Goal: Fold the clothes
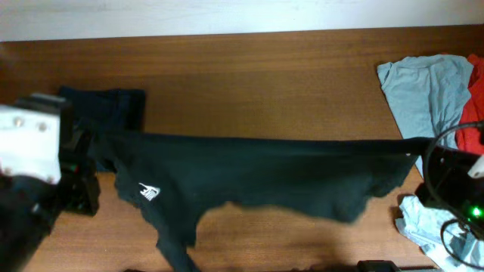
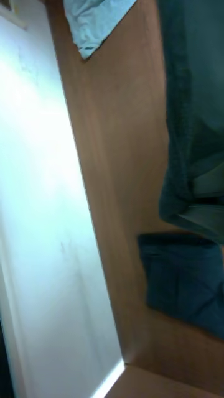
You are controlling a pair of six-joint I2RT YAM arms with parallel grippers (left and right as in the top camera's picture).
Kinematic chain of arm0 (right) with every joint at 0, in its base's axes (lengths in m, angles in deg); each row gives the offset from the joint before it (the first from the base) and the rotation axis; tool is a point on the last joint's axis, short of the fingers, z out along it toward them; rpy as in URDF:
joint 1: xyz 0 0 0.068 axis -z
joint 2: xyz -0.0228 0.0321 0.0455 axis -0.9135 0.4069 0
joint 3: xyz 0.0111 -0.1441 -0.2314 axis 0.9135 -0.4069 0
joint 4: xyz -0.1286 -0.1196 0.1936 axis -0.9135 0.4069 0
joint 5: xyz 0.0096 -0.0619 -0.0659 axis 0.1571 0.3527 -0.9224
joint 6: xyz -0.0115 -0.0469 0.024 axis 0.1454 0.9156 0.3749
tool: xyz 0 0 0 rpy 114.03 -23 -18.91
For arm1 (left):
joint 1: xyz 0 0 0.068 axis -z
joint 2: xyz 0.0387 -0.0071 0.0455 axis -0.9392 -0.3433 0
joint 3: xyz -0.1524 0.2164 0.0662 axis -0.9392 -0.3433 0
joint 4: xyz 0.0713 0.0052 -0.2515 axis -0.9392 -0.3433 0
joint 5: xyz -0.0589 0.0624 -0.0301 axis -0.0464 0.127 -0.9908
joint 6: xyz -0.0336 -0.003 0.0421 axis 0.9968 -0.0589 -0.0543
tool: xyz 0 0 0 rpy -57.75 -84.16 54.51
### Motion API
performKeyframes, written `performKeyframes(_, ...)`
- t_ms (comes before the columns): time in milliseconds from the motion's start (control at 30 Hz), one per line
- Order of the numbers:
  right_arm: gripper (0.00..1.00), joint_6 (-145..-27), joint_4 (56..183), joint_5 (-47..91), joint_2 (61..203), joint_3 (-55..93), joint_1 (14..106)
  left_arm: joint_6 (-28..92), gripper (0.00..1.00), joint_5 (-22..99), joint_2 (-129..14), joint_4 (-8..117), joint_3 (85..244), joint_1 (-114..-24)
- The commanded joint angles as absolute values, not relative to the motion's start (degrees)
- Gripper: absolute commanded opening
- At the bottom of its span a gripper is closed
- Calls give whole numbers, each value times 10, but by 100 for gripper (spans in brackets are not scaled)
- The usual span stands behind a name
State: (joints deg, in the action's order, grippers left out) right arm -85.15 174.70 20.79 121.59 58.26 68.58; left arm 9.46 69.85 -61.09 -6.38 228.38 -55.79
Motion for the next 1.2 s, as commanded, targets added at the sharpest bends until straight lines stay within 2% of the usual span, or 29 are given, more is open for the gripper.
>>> performKeyframes(0, 4, -847, 1736, 196, 1284, 585, 686, 69, 0, 724, -697, -27, 2280, -558)
performKeyframes(167, 4, -845, 1702, 196, 1429, 585, 686, 32, 1, 724, -865, 53, 2280, -558)
performKeyframes(267, 4, -845, 1655, 198, 1549, 585, 686, 20, 5, 724, -993, 114, 2280, -558)
performKeyframes(333, 4, -845, 1618, 208, 1629, 585, 686, 20, 14, 724, -1062, 147, 2280, -558)
performKeyframes(433, 4, -847, 1543, 241, 1748, 585, 686, -4, 15, 736, -1179, 221, 2281, -559)
performKeyframes(500, 4, -854, 1503, 254, 1795, 585, 686, -4, 23, 758, -1232, 264, 2280, -560)
performKeyframes(533, 5, -853, 1472, 256, 1827, 585, 687, -4, 32, 775, -1261, 288, 2281, -562)
performKeyframes(567, 7, -853, 1462, 257, 1838, 585, 687, -2, 40, 785, -1276, 298, 2281, -563)
performKeyframes(600, 16, -853, 1448, 258, 1857, 585, 688, 3, 57, 796, -1293, 307, 2281, -566)
performKeyframes(633, 30, -836, 1442, 257, 1869, 585, 691, 5, 70, 797, -1302, 308, 2281, -570)
performKeyframes(667, 42, -815, 1441, 257, 1871, 585, 693, 5, 77, 797, -1302, 309, 2281, -573)
performKeyframes(800, 67, -783, 1464, 253, 1849, 587, 719, 5, 99, 831, -1265, 293, 2302, -597)
performKeyframes(1067, 69, -783, 1578, 306, 1752, 587, 788, 9, 99, 820, -1089, 151, 2324, -626)
performKeyframes(1167, 69, -775, 1620, 326, 1695, 587, 796, 60, 99, 816, -1019, 91, 2324, -626)
